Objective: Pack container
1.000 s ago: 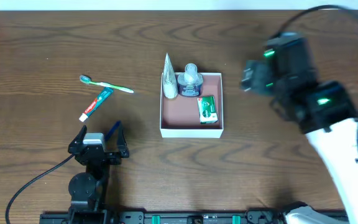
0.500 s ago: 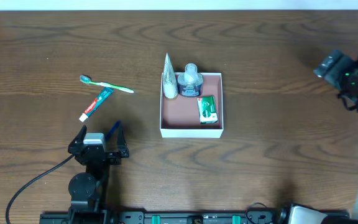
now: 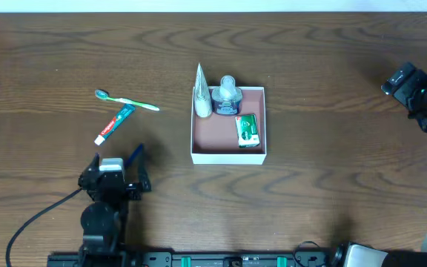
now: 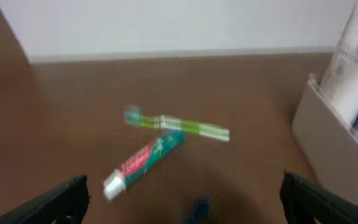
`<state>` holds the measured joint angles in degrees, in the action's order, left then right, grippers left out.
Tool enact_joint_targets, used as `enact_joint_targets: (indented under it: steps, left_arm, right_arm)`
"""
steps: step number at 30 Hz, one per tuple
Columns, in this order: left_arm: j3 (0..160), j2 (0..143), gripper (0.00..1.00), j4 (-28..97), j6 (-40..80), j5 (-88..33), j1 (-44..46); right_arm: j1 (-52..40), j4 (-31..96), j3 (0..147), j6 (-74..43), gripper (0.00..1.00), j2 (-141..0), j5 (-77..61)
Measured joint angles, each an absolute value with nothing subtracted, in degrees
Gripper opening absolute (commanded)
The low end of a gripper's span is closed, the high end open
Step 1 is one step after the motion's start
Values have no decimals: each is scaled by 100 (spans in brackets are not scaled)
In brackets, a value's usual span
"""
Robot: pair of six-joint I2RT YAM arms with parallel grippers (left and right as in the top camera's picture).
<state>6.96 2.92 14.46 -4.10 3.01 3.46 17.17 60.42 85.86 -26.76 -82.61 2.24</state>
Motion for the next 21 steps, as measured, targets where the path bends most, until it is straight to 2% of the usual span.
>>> enact_joint_targets:
  steps: [4, 12, 16, 21]
  left_arm:
    - [1636, 1299, 98, 2165, -270, 215, 346]
    - [4504, 4547, 98, 3948, -178, -294, 346]
    - [5159, 5986, 98, 4375, -169, -403, 346]
    - [5247, 7347, 98, 4464, -172, -456, 346]
  right_arm:
    - [1717, 6045, 8586, -2676, 99, -8263, 209]
    - [1717, 6045, 8586, -2676, 99, -8267, 187]
    - [1717, 6042, 8586, -2676, 99, -8267, 187]
    - [1717, 6042, 8586, -2676, 99, -8267, 187]
